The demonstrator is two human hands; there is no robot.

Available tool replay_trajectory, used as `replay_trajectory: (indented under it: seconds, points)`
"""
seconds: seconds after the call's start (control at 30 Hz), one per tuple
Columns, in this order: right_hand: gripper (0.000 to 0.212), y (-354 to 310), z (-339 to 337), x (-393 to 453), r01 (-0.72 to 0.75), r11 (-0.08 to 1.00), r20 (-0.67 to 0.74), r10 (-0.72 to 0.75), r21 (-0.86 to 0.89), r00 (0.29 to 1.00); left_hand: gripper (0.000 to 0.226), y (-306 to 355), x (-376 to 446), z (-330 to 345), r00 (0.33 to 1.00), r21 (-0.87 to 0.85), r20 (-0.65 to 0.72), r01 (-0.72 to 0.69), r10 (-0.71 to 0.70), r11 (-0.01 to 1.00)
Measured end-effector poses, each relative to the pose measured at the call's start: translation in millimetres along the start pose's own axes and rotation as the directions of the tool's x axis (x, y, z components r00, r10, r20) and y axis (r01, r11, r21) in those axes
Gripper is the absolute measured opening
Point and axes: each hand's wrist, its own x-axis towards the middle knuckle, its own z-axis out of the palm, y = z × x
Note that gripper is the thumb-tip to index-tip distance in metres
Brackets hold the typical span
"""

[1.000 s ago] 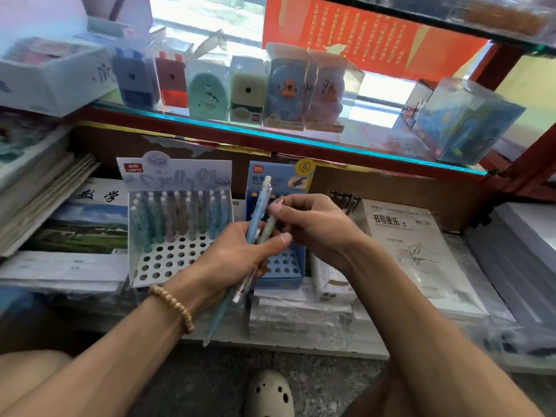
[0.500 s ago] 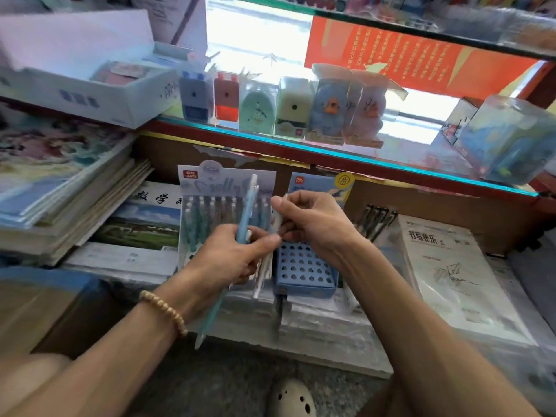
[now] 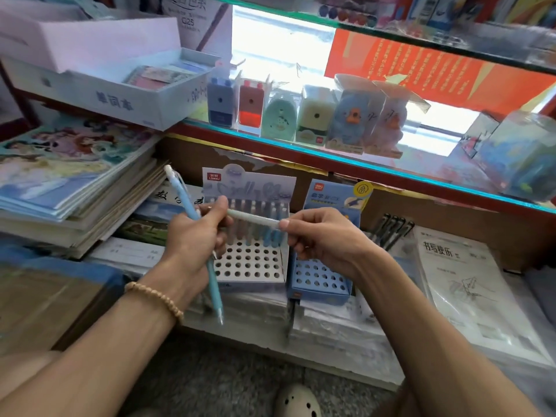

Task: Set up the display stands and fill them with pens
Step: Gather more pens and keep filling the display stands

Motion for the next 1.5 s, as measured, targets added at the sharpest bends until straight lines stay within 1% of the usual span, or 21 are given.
replay_trajectory:
  seconds: [0.07, 0.13, 0.17, 0.23, 0.3, 0.33, 0.37, 0.43, 0.5, 0.57, 0.63, 0.7, 0.77, 0.9, 1.03, 1.13, 1.3, 1.4, 1.5]
  points:
    - [0.011, 0, -2, 1, 0.049, 0.982, -0.07, -0.036, 0.183, 0.997, 0.014, 0, 1, -3, 0.999, 0.055, 0.013, 0.037, -0.037, 0.998]
    - [0.02, -2, -2, 3, 0.099, 0.927, -0.13, -0.055, 0.362, 0.99, 0.011, -4, -1, -4, 0.993, 0.159, 0.075, 0.079, -0.092, 0.984]
    - [0.021, -3, -2, 4, 0.121, 0.904, -0.153, -0.063, 0.41, 0.986, 0.012, -5, -2, -4, 0.987, 0.206, 0.109, 0.095, -0.119, 0.974]
    - [0.014, -4, -2, 8, 0.161, 0.889, -0.203, -0.079, 0.428, 0.976, 0.016, -6, -4, -5, 0.979, 0.313, 0.145, 0.091, -0.142, 0.946]
    - [0.009, -5, -2, 10, 0.207, 0.915, -0.297, -0.102, 0.346, 0.949, 0.022, -7, -4, -5, 0.986, 0.431, 0.122, 0.048, -0.111, 0.901]
    - [0.009, -4, -4, 13, 0.231, 0.943, -0.369, -0.132, 0.239, 0.92, 0.025, -7, -4, -6, 0.99, 0.468, 0.108, 0.028, -0.088, 0.883]
    - [0.008, -2, -5, 16, 0.242, 0.966, -0.437, -0.181, 0.088, 0.881, 0.029, -8, -4, -6, 0.993, 0.481, 0.098, 0.014, -0.069, 0.877]
    - [0.004, 7, -5, 27, 0.224, 0.951, -0.507, -0.304, -0.213, 0.806, 0.036, -7, -4, -9, 0.995, 0.455, 0.086, 0.008, -0.053, 0.891]
    - [0.008, 16, -1, 39, 0.194, 0.897, -0.509, -0.392, -0.398, 0.767, 0.037, -3, -6, -10, 0.994, 0.399, 0.091, 0.019, -0.06, 0.917]
    - [0.016, 22, 5, 47, 0.187, 0.845, -0.479, -0.451, -0.502, 0.753, 0.036, 1, -7, -11, 0.992, 0.352, 0.101, 0.039, -0.079, 0.935]
    - [0.019, 24, 11, 51, 0.203, 0.791, -0.43, -0.505, -0.577, 0.748, 0.037, 7, -7, -14, 0.988, 0.337, 0.118, 0.056, -0.101, 0.94]
    - [0.018, 24, 17, 54, 0.211, 0.762, -0.39, -0.523, -0.612, 0.758, 0.039, 12, -5, -18, 0.981, 0.352, 0.151, 0.06, -0.12, 0.934]
    - [0.017, 25, 21, 57, 0.21, 0.754, -0.363, -0.516, -0.622, 0.776, 0.04, 14, -4, -23, 0.978, 0.369, 0.171, 0.053, -0.123, 0.928]
    - [0.016, 26, 28, 62, 0.206, 0.756, -0.346, -0.5, -0.621, 0.794, 0.039, 15, -3, -28, 0.98, 0.37, 0.167, 0.041, -0.11, 0.928]
    - [0.016, 23, 30, 65, 0.203, 0.746, -0.34, -0.505, -0.635, 0.793, 0.039, 16, -2, -29, 0.981, 0.374, 0.173, 0.019, -0.09, 0.927]
    - [0.016, 24, 31, 65, 0.182, 0.732, -0.336, -0.5, -0.656, 0.798, 0.04, 17, -1, -31, 0.98, 0.367, 0.179, 0.016, -0.088, 0.93]
    - [0.009, 33, 36, 68, 0.143, 0.722, -0.306, -0.452, -0.677, 0.838, 0.042, 18, -2, -32, 0.983, 0.365, 0.165, 0.009, -0.074, 0.931]
    - [0.005, 33, 40, 71, 0.094, 0.698, -0.323, -0.441, -0.71, 0.837, 0.042, 18, -2, -32, 0.984, 0.384, 0.167, -0.001, -0.068, 0.923]
    - [0.006, 36, 46, 73, 0.071, 0.684, -0.332, -0.44, -0.726, 0.834, 0.036, 16, -2, -34, 0.98, 0.439, 0.19, -0.036, -0.054, 0.898]
